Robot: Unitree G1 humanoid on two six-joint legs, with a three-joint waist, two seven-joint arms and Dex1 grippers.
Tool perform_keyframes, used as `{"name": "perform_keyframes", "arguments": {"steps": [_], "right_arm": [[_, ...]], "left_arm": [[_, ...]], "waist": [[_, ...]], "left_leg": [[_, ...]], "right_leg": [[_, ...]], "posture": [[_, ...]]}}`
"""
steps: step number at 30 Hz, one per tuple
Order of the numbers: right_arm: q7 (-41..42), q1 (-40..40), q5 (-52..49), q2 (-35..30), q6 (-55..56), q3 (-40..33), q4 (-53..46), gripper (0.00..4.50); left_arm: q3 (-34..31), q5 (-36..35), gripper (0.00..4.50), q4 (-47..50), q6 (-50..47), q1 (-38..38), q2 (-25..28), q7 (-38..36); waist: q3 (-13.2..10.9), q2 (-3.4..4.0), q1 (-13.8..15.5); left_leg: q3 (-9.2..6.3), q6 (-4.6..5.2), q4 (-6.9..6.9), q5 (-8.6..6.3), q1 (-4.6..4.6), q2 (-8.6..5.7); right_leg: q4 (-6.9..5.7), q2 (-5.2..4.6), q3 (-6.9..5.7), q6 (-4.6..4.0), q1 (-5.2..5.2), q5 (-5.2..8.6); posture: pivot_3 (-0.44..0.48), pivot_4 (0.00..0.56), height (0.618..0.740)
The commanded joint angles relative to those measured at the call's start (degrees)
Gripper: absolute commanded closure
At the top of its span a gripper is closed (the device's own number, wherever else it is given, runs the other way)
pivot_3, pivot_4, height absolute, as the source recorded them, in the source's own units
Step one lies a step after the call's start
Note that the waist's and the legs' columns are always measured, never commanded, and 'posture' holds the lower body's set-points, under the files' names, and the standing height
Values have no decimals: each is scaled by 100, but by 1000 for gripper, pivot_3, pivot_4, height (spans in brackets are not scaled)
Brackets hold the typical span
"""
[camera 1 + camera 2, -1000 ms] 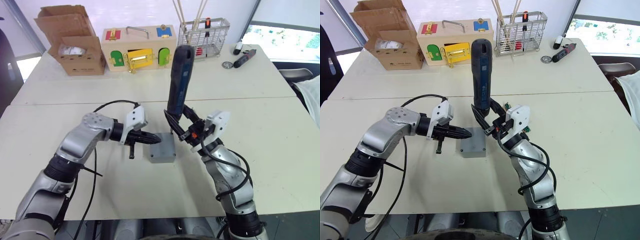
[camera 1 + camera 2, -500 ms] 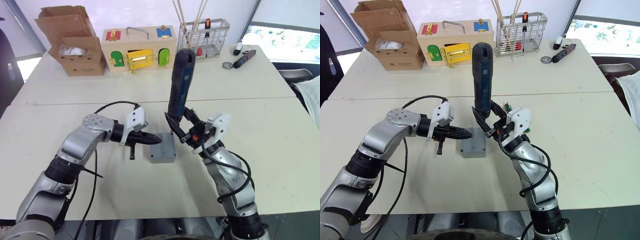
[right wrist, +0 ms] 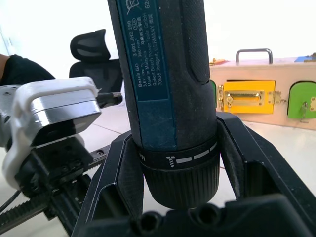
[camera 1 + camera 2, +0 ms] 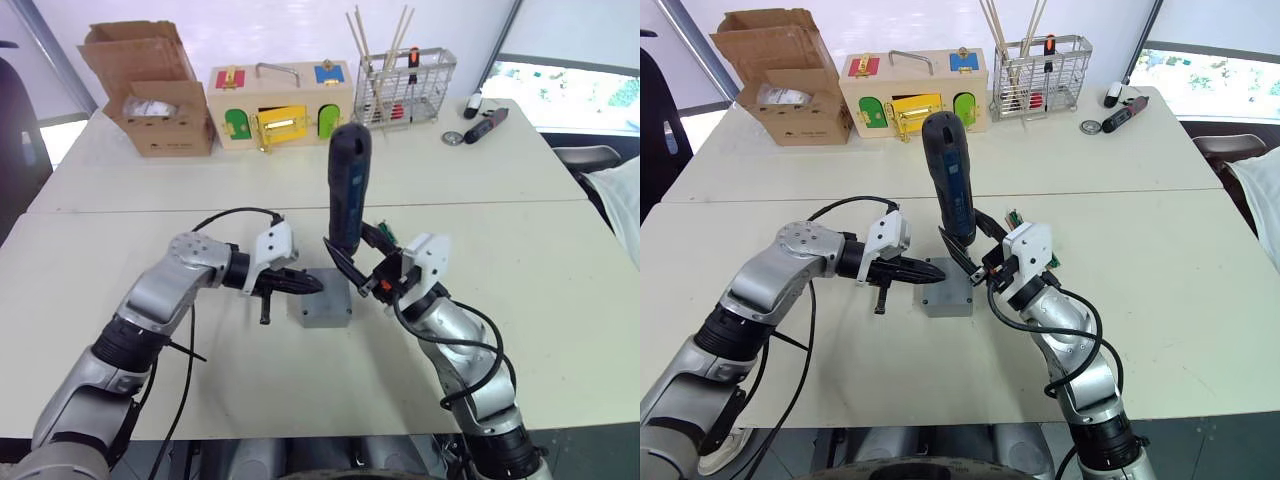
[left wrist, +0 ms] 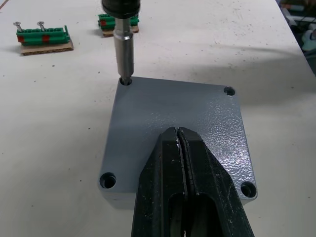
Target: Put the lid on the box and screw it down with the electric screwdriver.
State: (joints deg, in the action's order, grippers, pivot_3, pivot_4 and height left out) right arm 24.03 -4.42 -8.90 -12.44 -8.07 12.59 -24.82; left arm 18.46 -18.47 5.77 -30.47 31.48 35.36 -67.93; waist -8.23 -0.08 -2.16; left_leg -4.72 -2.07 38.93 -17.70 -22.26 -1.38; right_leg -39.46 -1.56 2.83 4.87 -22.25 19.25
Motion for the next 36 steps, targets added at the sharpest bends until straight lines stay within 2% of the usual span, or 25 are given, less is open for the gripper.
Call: {"name": "perform_keyframes", "arguments": {"steps": [1, 7, 14, 36], "right_arm": [[-53, 238, -67, -14, -491, -17, 378, 2623], [-7, 381, -99, -87, -478, 6, 397, 2623], [49, 494, -62, -128, -476, 75, 441, 2623], [-84, 637, 226, -376, -708, 131, 693, 2623]], "left_arm": [[158, 181, 4500, 25, -28, -144, 42, 28], [219, 181, 4500, 81, -118, -180, 95, -13], [275, 304, 4500, 49, -81, -168, 38, 54], [277, 291, 4500, 187, -228, -139, 41, 113]], "waist": [[18, -3, 12], [50, -9, 61], [70, -20, 113], [129, -29, 143]], "left_leg": [[-1, 0, 0, 0, 1, 0], [-3, 10, -3, -5, 24, 0], [3, 21, -86, -12, 194, 0], [-10, 21, -103, -13, 194, 0]], "right_leg": [[2, 0, 0, 0, 3, 0], [18, 0, -1, 0, 32, 0], [94, -3, 3, -6, 187, 14], [135, -7, -2, -6, 194, 15]], "posture": [[0, 150, 740], [0, 150, 740], [0, 150, 740], [0, 150, 740]]}}
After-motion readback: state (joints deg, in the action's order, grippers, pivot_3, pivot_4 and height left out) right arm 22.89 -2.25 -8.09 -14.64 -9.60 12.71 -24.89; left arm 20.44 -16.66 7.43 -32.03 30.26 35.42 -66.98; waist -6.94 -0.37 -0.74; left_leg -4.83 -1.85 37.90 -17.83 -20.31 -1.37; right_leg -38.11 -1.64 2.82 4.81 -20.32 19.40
